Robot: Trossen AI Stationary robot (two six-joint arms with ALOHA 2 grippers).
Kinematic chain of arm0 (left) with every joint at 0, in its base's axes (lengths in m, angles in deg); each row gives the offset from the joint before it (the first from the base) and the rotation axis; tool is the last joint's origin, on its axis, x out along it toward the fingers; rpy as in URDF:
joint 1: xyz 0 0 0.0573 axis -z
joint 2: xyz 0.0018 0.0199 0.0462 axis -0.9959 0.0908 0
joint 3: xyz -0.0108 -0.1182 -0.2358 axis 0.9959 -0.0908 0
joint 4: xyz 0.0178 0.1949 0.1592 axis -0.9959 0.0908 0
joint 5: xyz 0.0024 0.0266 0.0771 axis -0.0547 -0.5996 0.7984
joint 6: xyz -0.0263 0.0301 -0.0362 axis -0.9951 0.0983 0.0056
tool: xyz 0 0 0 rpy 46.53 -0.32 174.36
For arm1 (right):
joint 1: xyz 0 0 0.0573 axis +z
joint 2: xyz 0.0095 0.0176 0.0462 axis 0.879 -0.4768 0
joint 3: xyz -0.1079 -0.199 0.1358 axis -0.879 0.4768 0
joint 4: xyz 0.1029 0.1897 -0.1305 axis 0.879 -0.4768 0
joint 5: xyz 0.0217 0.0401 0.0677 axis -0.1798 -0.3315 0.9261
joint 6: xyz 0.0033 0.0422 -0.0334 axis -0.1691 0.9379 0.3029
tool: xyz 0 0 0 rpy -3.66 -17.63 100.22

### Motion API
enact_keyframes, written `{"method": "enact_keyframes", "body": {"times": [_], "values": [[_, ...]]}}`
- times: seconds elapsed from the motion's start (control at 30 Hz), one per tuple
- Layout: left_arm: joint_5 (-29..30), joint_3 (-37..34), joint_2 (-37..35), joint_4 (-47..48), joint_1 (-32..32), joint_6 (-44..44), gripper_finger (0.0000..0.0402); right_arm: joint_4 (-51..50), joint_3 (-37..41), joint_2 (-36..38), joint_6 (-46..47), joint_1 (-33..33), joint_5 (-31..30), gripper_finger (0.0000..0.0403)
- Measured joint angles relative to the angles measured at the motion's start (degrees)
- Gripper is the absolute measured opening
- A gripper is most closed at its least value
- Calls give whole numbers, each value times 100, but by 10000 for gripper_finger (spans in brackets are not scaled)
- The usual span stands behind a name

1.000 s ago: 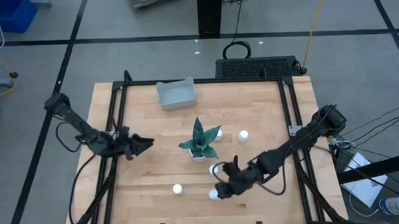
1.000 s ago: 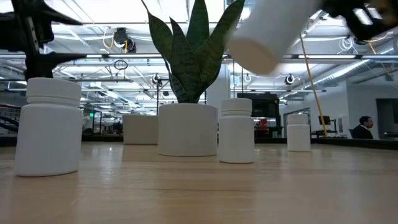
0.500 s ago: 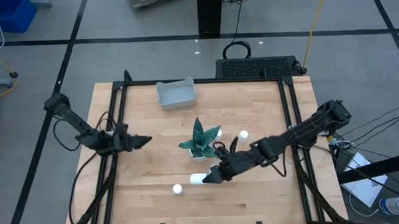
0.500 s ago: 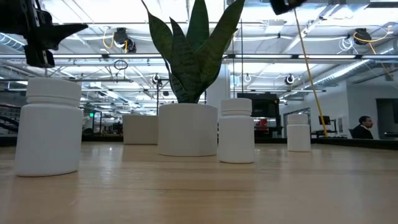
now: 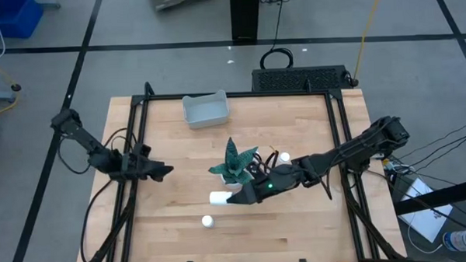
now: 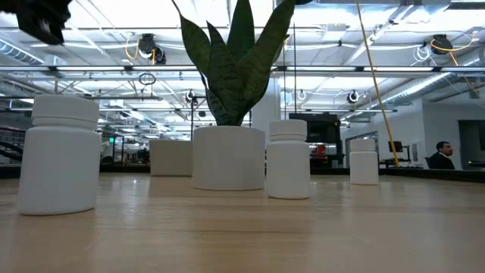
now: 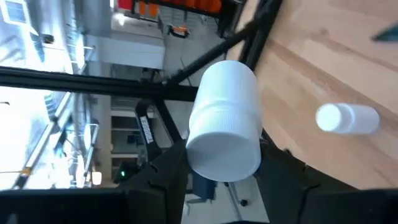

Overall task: Pick and place pill bottles into a basket
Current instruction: Put the white medicine bottle into the gray bin

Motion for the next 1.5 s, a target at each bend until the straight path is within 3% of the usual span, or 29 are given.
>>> {"method": "enact_keyframes", "body": {"times": [0.2, 0.3, 0.53, 0.67, 0.77, 0.97, 1.5], "values": [[-282, 1285, 479, 2621, -126, -143, 257, 174, 0, 0, -124, -107, 6, 150], [-591, 1878, 826, 3449, -374, -277, 257, 197, 0, 0, -138, -107, 12, 148], [-2225, 3042, 1947, 3494, -1350, 217, 257, 573, 0, 0, -305, -116, -3, 148], [-3560, 3591, 2600, 3915, -2016, 454, 257, 710, -2, 2, -336, -147, 35, 149], [-4465, 3896, 3028, 4331, -2427, 542, 257, 784, -2, -2, -291, -150, 326, 149], [-5985, 4342, 3680, 4216, -2939, 587, 257, 716, -2, 0, -181, -144, 821, 149], [-7778, 4953, 5204, 3870, -3277, 645, 257, 520, -2, 0, -102, -153, 1542, 149]]}}
